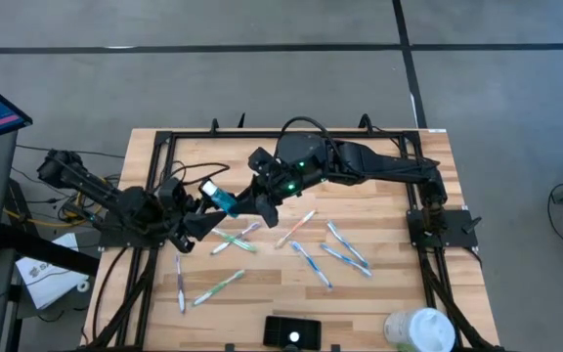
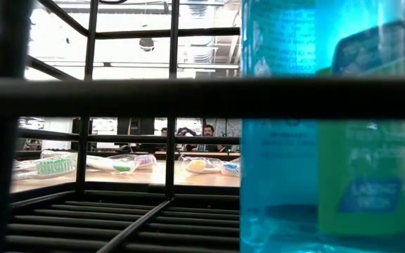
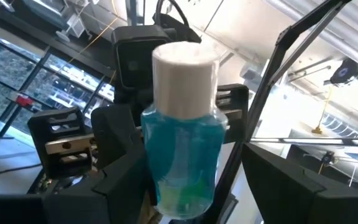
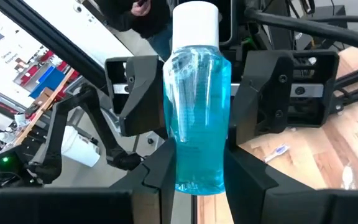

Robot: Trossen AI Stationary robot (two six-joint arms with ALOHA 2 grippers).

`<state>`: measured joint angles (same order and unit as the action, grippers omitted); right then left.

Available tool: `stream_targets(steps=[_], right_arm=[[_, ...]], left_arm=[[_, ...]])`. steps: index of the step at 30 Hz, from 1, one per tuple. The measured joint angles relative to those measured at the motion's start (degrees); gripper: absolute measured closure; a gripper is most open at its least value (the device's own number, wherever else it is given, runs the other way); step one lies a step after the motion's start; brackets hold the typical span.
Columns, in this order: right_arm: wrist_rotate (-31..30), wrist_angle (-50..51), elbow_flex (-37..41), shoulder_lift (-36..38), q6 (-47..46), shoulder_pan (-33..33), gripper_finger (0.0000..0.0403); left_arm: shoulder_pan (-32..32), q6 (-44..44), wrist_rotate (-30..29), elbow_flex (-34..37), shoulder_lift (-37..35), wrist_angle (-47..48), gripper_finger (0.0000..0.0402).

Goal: Pick & Place toothbrushing station
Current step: Put the blue mouthwash into the black mesh organizer

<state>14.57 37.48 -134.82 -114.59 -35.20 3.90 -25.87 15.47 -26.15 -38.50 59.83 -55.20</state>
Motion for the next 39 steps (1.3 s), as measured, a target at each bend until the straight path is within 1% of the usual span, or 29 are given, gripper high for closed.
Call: stream_targets(steps=[4,19,22,27,33,39], right_arm=[[0.0,0.0,0.0,0.0,0.0,0.1,0.03],[0.0,-0.5,0.0,0.0,0.2,0.4,0.03],[0.0,-0.5,0.0,0.0,0.2,0.4,0.03],[0.0,-0.4,0.0,0.0,-0.2,0.4,0.03],[0.4,-0.4,0.0,0.0,-0.5,0.3,0.03],[0.8,-0.3,0.0,0.0,-0.6,0.3,0.03]], left_arm=[[0.0,1.4,0.1,0.0,0.3,-0.1,0.0169],[0.0,1.4,0.7,0.0,-0.9,0.1,0.0247],[0.0,1.4,0.7,0.0,-0.9,0.1,0.025],[0.0,2.8,0.7,0.0,-0.9,0.1,0.0242],[0.0,3.5,0.8,0.0,-0.9,0.1,0.0253],[0.0,4.0,0.8,0.0,-0.9,0.1,0.0253]])
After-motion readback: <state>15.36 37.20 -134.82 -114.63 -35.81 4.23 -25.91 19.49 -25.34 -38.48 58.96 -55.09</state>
